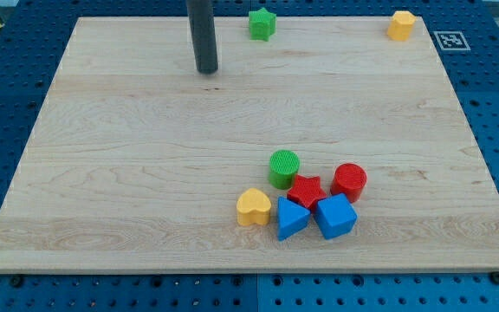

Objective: Move the green star diagonally to the yellow hexagon

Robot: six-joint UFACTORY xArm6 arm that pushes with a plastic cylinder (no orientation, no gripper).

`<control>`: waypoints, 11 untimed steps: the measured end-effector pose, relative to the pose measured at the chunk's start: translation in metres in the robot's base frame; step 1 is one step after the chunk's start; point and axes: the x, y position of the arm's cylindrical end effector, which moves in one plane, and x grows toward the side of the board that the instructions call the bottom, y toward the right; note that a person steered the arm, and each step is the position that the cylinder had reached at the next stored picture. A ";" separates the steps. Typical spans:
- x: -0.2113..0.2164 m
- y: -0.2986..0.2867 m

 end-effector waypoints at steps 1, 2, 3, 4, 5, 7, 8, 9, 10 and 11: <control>-0.052 0.000; -0.062 -0.001; -0.102 -0.001; -0.101 0.017; -0.100 0.081; -0.086 0.124; -0.058 0.124; -0.033 0.123; -0.036 0.122; -0.045 0.105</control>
